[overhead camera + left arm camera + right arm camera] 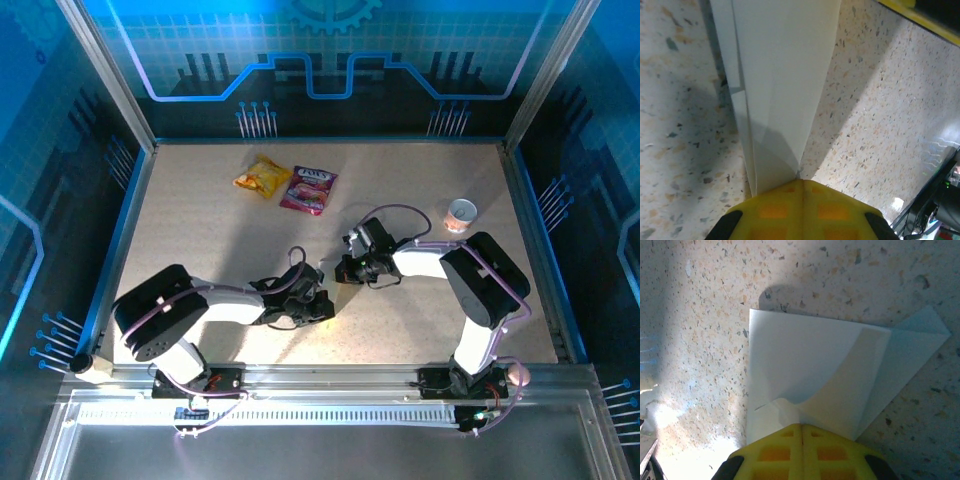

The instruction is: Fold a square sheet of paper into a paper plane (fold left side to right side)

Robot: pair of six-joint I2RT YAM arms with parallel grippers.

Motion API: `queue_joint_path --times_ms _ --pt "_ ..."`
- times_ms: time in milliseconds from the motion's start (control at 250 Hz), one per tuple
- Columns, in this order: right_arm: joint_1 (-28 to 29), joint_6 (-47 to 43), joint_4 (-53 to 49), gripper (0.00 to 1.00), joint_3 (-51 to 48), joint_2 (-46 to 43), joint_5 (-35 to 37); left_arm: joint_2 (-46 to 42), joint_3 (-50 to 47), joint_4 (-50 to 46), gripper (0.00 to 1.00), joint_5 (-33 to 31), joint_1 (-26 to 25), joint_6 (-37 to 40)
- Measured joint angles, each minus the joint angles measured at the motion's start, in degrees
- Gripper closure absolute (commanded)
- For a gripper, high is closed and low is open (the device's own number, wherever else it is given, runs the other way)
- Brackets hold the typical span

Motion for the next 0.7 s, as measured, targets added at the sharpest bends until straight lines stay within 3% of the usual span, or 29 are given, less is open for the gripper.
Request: queue_joint_path --times_ms 316,699 --pt "-3.1 -1.1 -1.9 1.00 2.9 1.9 0.0 0.0 -2.5 5.7 1.00 -3.0 -3.5 -4.5" --pt "-5.3 -2.2 -4.3 1.00 5.8 5.0 -5.8 0.1 -2.8 6.4 1.00 -3.3 -3.7 -6.3"
